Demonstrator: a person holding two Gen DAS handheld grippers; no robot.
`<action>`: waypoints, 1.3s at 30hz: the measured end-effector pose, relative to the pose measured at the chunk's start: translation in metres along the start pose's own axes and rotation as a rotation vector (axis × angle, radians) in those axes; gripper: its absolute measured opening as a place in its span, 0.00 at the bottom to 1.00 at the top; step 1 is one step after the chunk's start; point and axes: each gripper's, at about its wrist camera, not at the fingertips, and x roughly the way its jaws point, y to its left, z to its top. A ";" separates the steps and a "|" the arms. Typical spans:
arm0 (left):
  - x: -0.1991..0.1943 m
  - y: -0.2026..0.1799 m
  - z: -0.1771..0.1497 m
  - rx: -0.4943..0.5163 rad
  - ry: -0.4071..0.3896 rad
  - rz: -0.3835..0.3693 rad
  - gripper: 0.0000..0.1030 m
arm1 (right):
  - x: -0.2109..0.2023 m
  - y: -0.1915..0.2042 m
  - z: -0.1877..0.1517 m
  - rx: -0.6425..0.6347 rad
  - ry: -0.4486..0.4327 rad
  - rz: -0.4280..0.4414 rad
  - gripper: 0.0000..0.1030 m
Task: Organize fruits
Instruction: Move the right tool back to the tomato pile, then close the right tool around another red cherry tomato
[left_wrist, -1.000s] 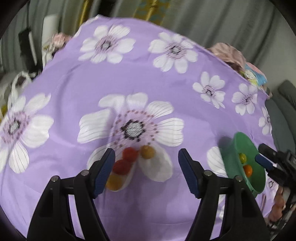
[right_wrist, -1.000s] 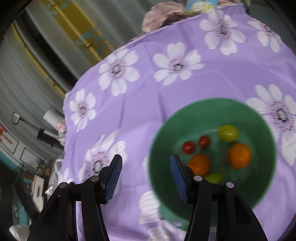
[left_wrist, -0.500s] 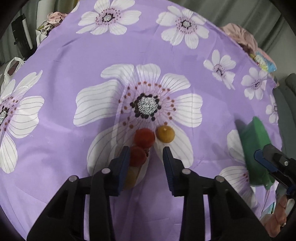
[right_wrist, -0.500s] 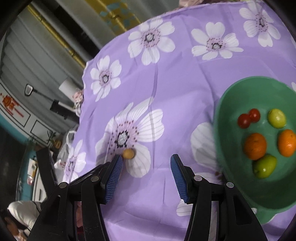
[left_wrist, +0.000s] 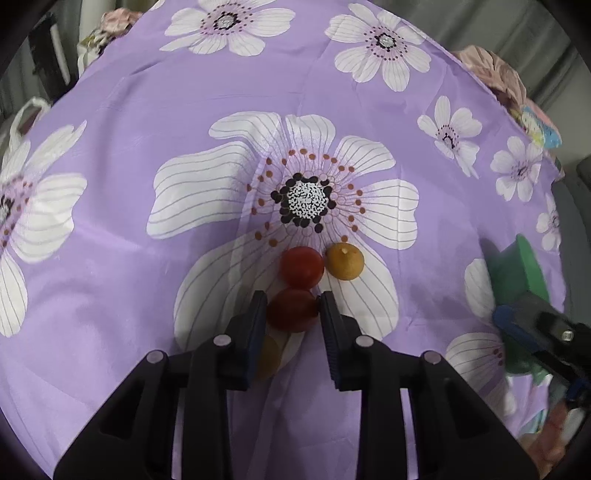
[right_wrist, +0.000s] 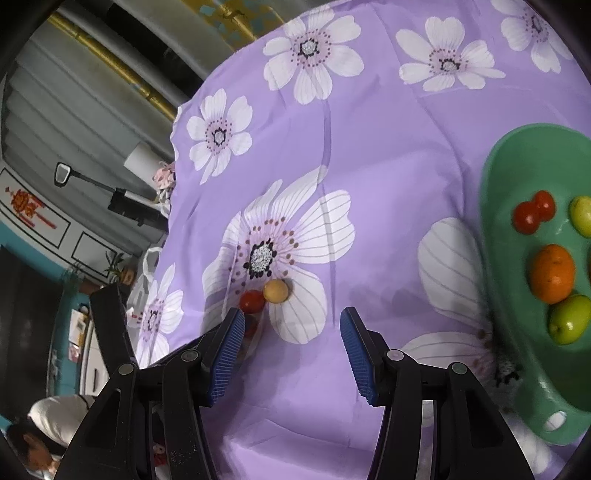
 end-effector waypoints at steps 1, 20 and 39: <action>-0.005 0.002 0.000 -0.014 -0.007 -0.010 0.27 | 0.004 0.002 0.001 0.002 0.010 0.004 0.53; -0.065 0.040 0.013 -0.160 -0.172 -0.059 0.28 | 0.123 0.061 0.003 -0.033 0.212 -0.077 0.40; -0.065 0.005 0.001 -0.054 -0.216 -0.067 0.28 | 0.040 0.023 -0.018 -0.016 0.130 -0.143 0.28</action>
